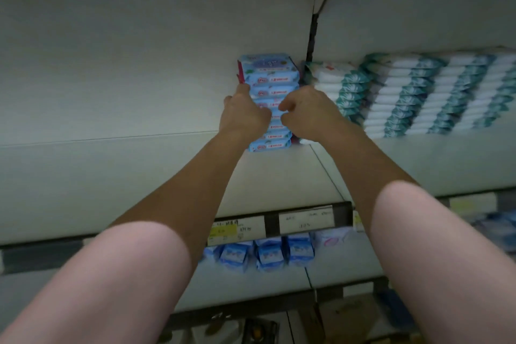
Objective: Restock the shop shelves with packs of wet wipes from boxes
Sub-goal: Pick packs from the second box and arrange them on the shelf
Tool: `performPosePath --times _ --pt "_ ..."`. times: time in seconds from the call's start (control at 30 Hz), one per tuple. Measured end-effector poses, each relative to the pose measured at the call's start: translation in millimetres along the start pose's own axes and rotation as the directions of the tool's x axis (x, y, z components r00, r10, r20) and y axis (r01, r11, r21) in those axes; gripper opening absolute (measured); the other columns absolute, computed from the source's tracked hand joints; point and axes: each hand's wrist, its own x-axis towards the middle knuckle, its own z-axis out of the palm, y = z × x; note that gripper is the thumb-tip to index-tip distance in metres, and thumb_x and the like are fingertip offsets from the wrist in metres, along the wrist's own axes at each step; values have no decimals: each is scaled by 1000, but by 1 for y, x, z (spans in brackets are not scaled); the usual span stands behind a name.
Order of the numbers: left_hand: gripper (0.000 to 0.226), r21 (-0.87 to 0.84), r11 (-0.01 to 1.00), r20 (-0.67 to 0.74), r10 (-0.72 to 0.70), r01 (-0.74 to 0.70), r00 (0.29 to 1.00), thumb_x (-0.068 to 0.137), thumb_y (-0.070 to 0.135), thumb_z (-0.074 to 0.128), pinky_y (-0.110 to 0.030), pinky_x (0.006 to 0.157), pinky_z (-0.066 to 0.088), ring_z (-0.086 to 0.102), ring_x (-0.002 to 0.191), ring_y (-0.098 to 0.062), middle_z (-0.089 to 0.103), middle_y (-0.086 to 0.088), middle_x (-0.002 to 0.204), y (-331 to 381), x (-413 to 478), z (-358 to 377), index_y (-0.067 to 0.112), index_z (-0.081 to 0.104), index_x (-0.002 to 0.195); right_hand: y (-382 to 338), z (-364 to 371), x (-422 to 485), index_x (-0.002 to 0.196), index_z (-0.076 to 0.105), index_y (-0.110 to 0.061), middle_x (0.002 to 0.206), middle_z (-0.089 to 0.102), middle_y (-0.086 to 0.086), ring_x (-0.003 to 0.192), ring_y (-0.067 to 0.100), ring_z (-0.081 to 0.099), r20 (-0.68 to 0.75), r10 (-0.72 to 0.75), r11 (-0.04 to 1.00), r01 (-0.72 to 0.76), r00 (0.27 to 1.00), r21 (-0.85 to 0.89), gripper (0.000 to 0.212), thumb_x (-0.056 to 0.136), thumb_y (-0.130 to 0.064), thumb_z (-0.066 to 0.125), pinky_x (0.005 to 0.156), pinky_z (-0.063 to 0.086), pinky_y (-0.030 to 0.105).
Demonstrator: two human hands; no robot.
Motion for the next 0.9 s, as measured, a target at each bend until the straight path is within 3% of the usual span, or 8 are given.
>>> performPosePath --times 0.13,0.23,0.33,0.4,0.53,0.7,0.77,0.9 --pt "44 -211 973 92 -80 98 993 86 12 63 -37 93 51 60 111 -30 58 -14 125 -10 -26 8 9 54 128 -4 13 -26 89 68 -10 102 64 11 99 23 61 -4 172 981 -171 985 91 11 87 -10 57 78 47 29" --pt "9 -324 930 238 -96 172 967 88 10 59 -31 74 52 64 83 -25 66 -8 89 -21 -55 7 14 67 90 -11 25 -55 91 70 -3 95 68 15 92 30 66 -18 302 942 -295 953 160 16 88 -12 56 79 53 33" --pt "14 -360 914 328 -64 188 942 91 11 55 -27 59 50 58 65 -19 65 -5 82 -35 -82 -1 12 69 92 -26 38 -92 87 72 -9 88 70 12 87 25 67 -9 416 886 -403 909 228 17 89 -14 56 79 54 33" --pt "15 -389 902 372 -34 189 928 92 11 55 -26 61 51 60 70 -17 68 -6 90 -43 -96 -9 13 70 96 -37 48 -114 79 71 -12 82 69 10 82 24 66 -7 485 840 -463 875 282 18 88 -13 55 77 54 33" --pt "22 -386 901 475 8 200 880 91 12 57 -31 72 55 64 78 -17 69 -2 86 -58 -127 -16 25 65 76 -51 64 -156 63 64 -19 68 64 4 79 28 66 -28 624 737 -577 781 352 23 84 -12 55 76 56 39" --pt "24 -348 911 651 64 223 757 92 14 56 -28 61 52 62 69 -18 66 -2 72 -63 -185 0 25 63 71 -51 72 -233 81 72 -17 82 71 9 85 30 67 -96 781 593 -685 617 423 14 83 -18 59 80 57 43" --pt "21 -311 924 714 74 221 696 90 13 57 -30 70 52 63 75 -20 69 -5 82 -61 -214 12 23 64 74 -49 67 -272 79 70 -17 82 71 6 84 26 67 -108 837 526 -736 536 425 12 85 -19 59 79 57 41" --pt "14 -273 942 840 134 196 526 92 13 56 -26 66 47 61 75 -18 69 -7 90 -51 -281 23 23 65 88 -44 60 -354 87 70 -25 81 69 -4 77 15 65 -153 909 411 -784 387 465 10 89 -25 60 66 54 28"
